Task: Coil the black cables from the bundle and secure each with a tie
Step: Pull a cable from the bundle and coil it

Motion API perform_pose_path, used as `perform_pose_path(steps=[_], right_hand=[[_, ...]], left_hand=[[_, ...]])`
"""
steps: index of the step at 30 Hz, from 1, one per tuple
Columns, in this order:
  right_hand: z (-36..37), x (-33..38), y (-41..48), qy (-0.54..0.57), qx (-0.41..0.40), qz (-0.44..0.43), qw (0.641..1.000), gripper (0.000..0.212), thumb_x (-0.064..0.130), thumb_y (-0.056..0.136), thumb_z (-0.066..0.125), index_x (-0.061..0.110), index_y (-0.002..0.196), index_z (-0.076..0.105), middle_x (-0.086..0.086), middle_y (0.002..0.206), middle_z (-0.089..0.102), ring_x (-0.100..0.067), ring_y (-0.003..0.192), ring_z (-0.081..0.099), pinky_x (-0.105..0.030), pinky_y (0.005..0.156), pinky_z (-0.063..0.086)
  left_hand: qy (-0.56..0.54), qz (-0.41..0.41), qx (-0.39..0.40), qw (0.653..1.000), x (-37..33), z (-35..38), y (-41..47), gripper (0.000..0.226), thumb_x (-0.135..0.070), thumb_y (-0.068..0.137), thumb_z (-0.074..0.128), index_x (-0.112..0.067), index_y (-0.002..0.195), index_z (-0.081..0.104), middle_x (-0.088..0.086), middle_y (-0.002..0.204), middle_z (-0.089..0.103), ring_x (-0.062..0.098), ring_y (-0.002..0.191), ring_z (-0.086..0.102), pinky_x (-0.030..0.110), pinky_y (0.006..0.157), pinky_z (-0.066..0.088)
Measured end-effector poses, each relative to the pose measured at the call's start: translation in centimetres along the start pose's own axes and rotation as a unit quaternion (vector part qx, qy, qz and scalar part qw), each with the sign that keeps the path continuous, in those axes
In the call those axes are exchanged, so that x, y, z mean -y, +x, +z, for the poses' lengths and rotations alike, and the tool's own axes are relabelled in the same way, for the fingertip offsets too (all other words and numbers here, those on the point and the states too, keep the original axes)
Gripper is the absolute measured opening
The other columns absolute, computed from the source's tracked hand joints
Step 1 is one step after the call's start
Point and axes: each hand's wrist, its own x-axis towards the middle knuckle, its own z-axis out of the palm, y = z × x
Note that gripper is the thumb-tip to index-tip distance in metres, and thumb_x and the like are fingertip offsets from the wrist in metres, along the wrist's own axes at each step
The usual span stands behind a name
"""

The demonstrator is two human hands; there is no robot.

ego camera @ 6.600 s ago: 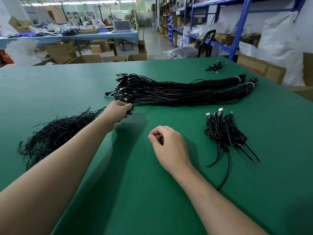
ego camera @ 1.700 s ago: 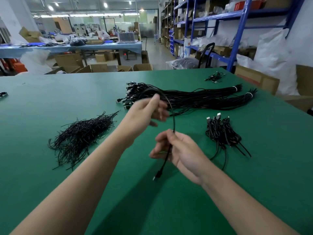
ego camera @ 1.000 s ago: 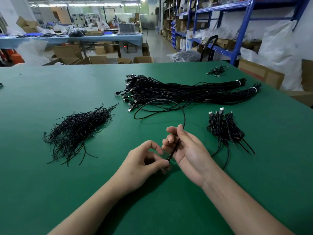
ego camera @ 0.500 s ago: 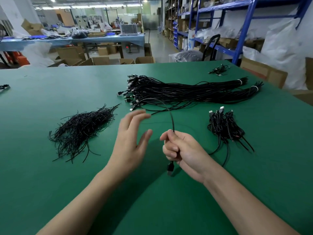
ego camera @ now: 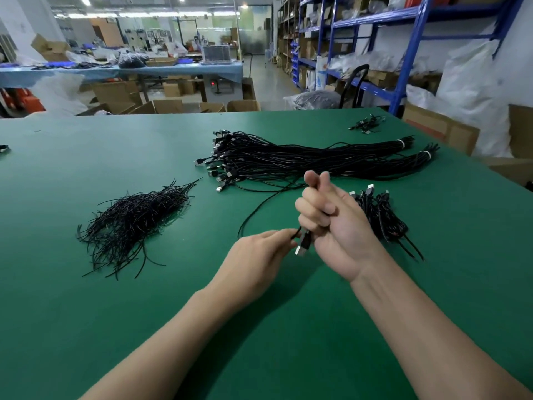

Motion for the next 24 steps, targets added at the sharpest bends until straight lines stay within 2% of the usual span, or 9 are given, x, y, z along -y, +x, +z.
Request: perform_pose_path(steps=[2, 4, 6, 9, 11, 14, 17, 20, 24], right_hand=[[0.5, 0.5, 0.7, -0.104, -0.019, -0.02, 0.994, 0.032, 0.033, 0.104, 0.042, 0.009, 0.105, 0.064, 0.011, 0.056, 0.036, -0.004, 0.049, 0.03, -0.017, 0.047, 0.026], [0.8, 0.6, 1.2, -0.232, -0.043, -0.029, 0.971, 0.033, 0.032, 0.107, 0.04, 0.008, 0.107, 0.063, 0.009, 0.057, 0.04, -0.006, 0.05, 0.032, -0.018, 0.049, 0.028], [0.8, 0.3, 1.4, -0.347, -0.07, -0.023, 0.935, 0.034, 0.028, 0.11, 0.038, 0.008, 0.104, 0.065, 0.008, 0.057, 0.044, -0.008, 0.05, 0.036, -0.018, 0.049, 0.03], [0.8, -0.3, 1.6, -0.483, -0.084, 0.0, 0.872, 0.035, 0.024, 0.11, 0.038, 0.008, 0.1, 0.068, 0.006, 0.059, 0.056, -0.008, 0.05, 0.043, -0.017, 0.049, 0.037], [0.8, -0.4, 1.7, -0.535, -0.068, 0.002, 0.842, 0.035, 0.021, 0.11, 0.038, 0.004, 0.101, 0.068, 0.0, 0.065, 0.064, -0.01, 0.055, 0.052, -0.019, 0.051, 0.044], [0.6, -0.8, 1.4, -0.574, -0.042, -0.02, 0.818, 0.034, 0.02, 0.109, 0.04, 0.003, 0.097, 0.068, -0.009, 0.076, 0.072, -0.02, 0.066, 0.065, -0.026, 0.063, 0.055], [0.0, -1.4, 0.2, -0.621, 0.009, -0.007, 0.783, 0.038, 0.036, 0.107, 0.043, 0.018, 0.084, 0.067, -0.004, 0.065, 0.068, -0.015, 0.054, 0.06, -0.025, 0.055, 0.047], [-0.4, -1.7, -0.6, -0.575, 0.088, 0.059, 0.811, 0.056, 0.055, 0.104, 0.032, 0.023, 0.075, 0.067, 0.002, 0.051, 0.05, -0.015, 0.05, 0.04, -0.028, 0.053, 0.033], [-0.2, -1.2, -1.4, -0.434, 0.151, 0.191, 0.867, 0.068, 0.064, 0.098, 0.024, 0.021, 0.071, 0.07, 0.005, 0.05, 0.03, -0.015, 0.051, 0.022, -0.026, 0.049, 0.02]], left_hand=[[0.002, 0.008, 0.002, 1.0, -0.8, -0.1, -0.2, 0.033, -0.038, 0.106, 0.039, -0.013, 0.095, 0.057, -0.004, 0.076, 0.057, 0.035, 0.067, 0.052, 0.043, 0.059, 0.046], [0.03, 0.01, 0.004, 0.999, -1.0, -0.4, -0.3, 0.046, -0.045, 0.104, 0.03, -0.009, 0.093, 0.057, 0.002, 0.078, 0.062, 0.035, 0.066, 0.05, 0.045, 0.059, 0.046], [0.066, 0.016, 0.008, 0.998, -0.8, -0.7, -0.6, 0.041, -0.041, 0.107, 0.036, -0.01, 0.097, 0.062, 0.002, 0.08, 0.064, 0.035, 0.067, 0.052, 0.046, 0.06, 0.048], [0.082, 0.028, 0.011, 0.996, -0.3, -1.4, -0.8, 0.03, -0.035, 0.108, 0.044, -0.015, 0.107, 0.067, -0.002, 0.096, 0.071, 0.03, 0.081, 0.063, 0.045, 0.068, 0.051], [0.072, 0.051, -0.02, 0.996, -0.2, -2.1, -1.0, 0.028, -0.031, 0.106, 0.048, -0.014, 0.104, 0.07, -0.002, 0.093, 0.073, 0.029, 0.079, 0.066, 0.042, 0.066, 0.052], [0.078, 0.093, -0.09, 0.989, -0.2, -2.7, -0.9, 0.024, -0.026, 0.101, 0.057, -0.009, 0.092, 0.073, 0.001, 0.076, 0.068, 0.027, 0.065, 0.062, 0.037, 0.055, 0.051], [0.061, 0.12, -0.144, 0.98, 0.7, -3.6, -0.5, 0.022, -0.024, 0.098, 0.066, -0.007, 0.086, 0.073, 0.001, 0.072, 0.065, 0.024, 0.062, 0.059, 0.032, 0.059, 0.049], [-0.012, 0.109, -0.173, 0.979, 1.6, -4.6, -0.3, 0.022, -0.024, 0.089, 0.079, -0.005, 0.08, 0.071, -0.004, 0.07, 0.062, 0.014, 0.062, 0.054, 0.021, 0.062, 0.043], [-0.117, 0.079, -0.171, 0.975, 1.7, -4.9, -0.1, 0.022, -0.023, 0.078, 0.086, -0.005, 0.077, 0.073, -0.006, 0.072, 0.057, 0.004, 0.066, 0.052, 0.011, 0.065, 0.036]])
